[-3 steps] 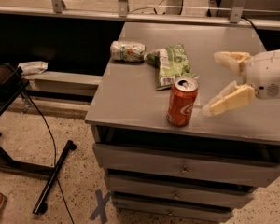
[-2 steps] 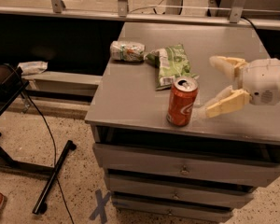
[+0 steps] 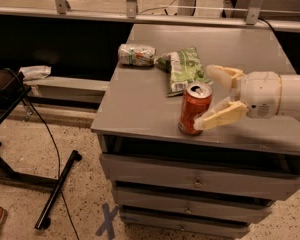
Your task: Knock coke can over
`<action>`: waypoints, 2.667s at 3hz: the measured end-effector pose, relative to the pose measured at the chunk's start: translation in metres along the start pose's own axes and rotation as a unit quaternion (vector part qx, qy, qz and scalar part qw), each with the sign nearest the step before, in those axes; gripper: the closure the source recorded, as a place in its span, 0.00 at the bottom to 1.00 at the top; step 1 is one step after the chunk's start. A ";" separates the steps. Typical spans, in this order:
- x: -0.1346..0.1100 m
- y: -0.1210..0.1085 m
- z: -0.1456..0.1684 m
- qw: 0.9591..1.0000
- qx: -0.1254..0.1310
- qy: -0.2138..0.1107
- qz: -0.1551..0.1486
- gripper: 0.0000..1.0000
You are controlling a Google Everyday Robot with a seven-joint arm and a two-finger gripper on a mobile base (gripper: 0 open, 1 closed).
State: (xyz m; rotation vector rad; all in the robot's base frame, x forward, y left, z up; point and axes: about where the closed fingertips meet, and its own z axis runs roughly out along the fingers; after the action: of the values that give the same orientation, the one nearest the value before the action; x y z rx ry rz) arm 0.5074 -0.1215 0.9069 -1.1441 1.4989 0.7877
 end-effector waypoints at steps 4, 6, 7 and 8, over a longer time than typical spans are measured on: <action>-0.027 0.005 0.032 0.997 -0.049 0.066 0.011 0.86; -0.085 -0.003 0.023 0.950 -0.001 0.311 -0.023 1.00; -0.060 0.032 0.062 0.906 -0.055 0.419 -0.036 1.00; -0.017 0.054 0.102 0.834 -0.119 0.531 -0.084 1.00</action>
Offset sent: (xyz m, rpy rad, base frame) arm -0.0082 0.0338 -0.0031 0.0662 0.0359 0.0744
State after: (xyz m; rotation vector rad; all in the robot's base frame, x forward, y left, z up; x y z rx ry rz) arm 0.4916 -0.0070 0.8942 -2.0661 2.1613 0.1532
